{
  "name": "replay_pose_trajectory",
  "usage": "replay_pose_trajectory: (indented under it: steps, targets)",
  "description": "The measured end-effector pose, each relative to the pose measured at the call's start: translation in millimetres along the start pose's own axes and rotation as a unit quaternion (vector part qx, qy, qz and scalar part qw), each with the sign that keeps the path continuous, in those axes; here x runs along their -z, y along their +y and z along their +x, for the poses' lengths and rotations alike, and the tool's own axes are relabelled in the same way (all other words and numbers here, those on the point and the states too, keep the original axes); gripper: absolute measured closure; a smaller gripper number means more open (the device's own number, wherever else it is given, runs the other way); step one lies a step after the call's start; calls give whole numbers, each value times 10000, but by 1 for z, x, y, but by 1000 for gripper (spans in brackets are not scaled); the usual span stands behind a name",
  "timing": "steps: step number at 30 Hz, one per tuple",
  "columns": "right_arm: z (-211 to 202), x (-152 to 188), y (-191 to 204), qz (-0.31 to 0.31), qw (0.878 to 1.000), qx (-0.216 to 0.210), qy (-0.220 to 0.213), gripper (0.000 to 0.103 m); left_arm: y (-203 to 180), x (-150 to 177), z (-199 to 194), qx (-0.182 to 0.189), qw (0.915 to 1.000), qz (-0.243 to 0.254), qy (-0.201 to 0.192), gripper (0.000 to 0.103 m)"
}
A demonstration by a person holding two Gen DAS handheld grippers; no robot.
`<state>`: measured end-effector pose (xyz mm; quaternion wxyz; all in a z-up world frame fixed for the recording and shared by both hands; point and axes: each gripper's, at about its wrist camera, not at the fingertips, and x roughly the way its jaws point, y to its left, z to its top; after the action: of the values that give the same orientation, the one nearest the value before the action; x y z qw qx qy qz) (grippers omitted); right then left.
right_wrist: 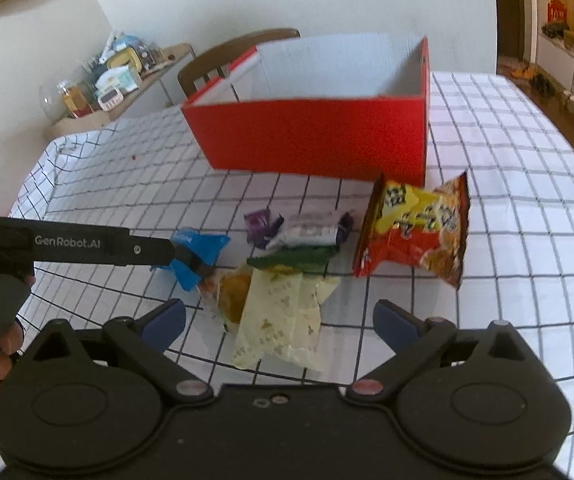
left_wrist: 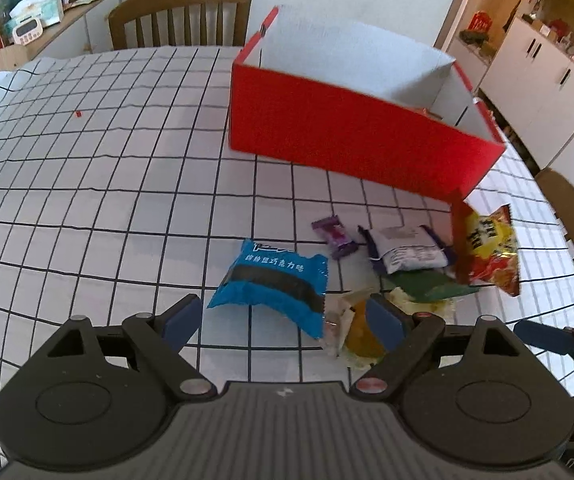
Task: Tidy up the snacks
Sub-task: 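Grasp the blue cookie packet with the left gripper while the right grasps the pale bread bag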
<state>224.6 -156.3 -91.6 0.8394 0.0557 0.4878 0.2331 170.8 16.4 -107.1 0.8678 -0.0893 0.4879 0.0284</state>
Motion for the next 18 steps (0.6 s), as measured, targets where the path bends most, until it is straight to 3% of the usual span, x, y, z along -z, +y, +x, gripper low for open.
replay_pose_trajectory:
  steps: [18]
  targets:
    - [47, 2, -12, 273, 9979, -6, 591, 23, 20, -18, 66, -26, 9971, -243, 718, 14]
